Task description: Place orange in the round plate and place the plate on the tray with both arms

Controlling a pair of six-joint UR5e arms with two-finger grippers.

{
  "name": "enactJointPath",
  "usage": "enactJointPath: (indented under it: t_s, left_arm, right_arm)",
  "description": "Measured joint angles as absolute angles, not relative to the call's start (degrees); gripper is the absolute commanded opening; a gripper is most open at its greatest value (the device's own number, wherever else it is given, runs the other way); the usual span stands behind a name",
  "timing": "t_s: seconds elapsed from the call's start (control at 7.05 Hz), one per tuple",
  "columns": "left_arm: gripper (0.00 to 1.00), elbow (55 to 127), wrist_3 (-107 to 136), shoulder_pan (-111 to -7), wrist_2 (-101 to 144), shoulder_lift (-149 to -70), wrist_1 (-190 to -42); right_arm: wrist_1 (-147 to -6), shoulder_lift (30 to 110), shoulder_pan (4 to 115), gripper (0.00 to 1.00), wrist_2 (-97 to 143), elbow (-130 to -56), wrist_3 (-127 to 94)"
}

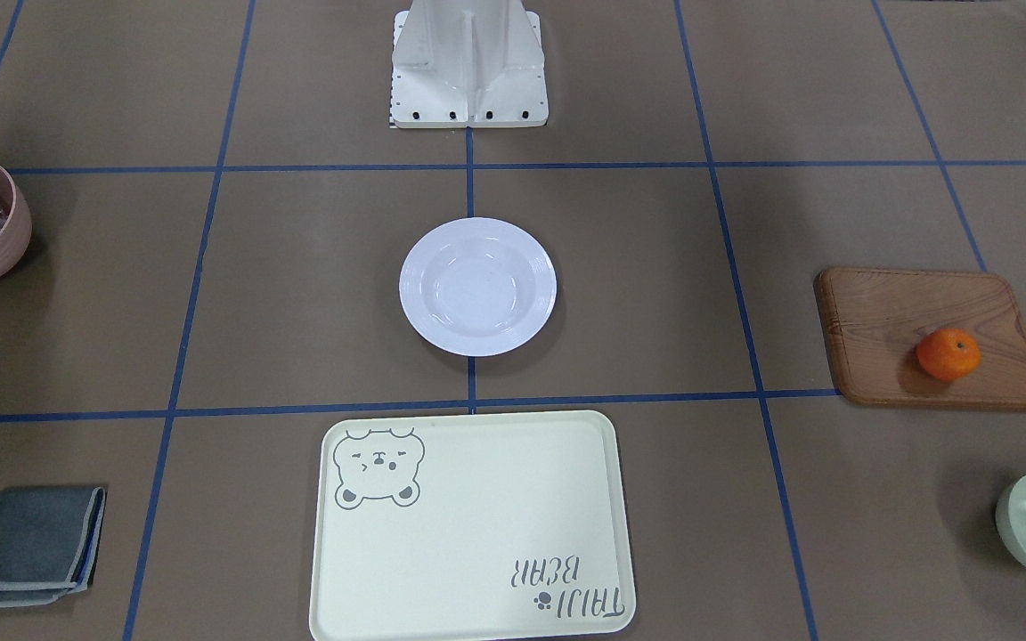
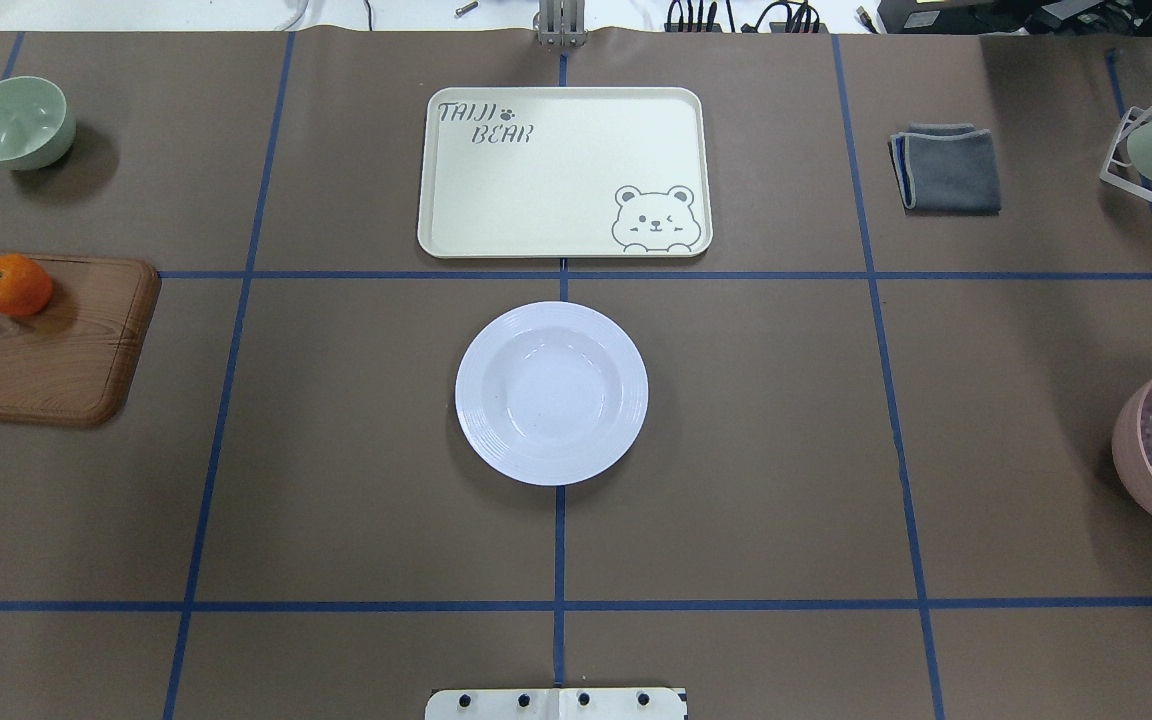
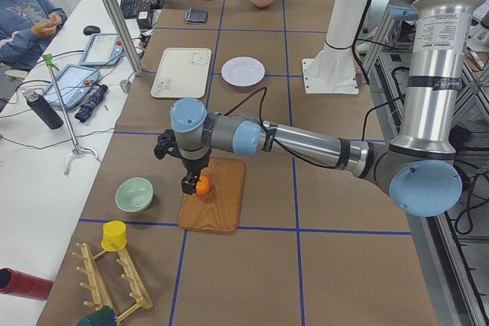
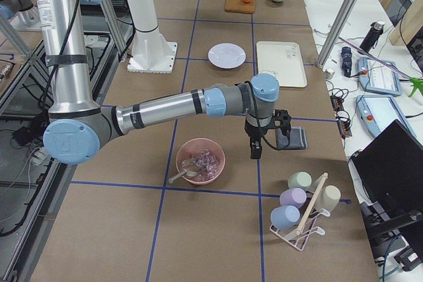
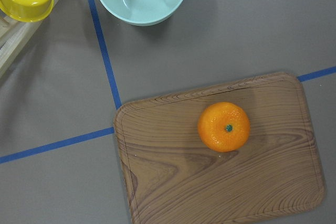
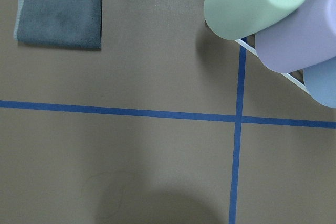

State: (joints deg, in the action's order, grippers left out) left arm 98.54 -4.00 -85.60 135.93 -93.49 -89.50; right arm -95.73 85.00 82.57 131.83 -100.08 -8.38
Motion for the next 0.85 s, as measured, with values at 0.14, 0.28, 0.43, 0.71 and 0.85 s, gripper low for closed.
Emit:
enactJointPath:
  t_s: [0.14, 0.28, 0.43, 0.71, 0.85]
  left_arm:
    - [0.98, 98.59, -3.99, -85.60, 135.88, -93.50, -89.52]
    - [0.98, 98.77, -3.92, -85.61, 135.85, -93.51, -89.59]
    - [0.98, 98.83, -3.88, -85.60, 135.86, -93.54, -89.63]
    - [0.98, 98.58, -3.76, -85.58, 135.91, -93.54, -89.65]
    - [0.98, 98.66, -3.71, -85.58, 135.90, -93.53, -89.65]
  right_arm:
    - [-95.72, 84.98, 82.38, 1.00, 131.85, -99.46, -8.26]
    - [-95.71, 84.87, 82.32, 1.00, 131.82, -98.36, -8.18]
    - [-95.71, 84.73, 82.29, 1.00, 131.84, -97.73, -8.17]
    - [-95.73, 84.79, 82.27, 1.00, 133.30, -97.39, -8.13]
    - [-95.69, 84.96, 82.27, 1.00, 134.47, -97.36, -8.08]
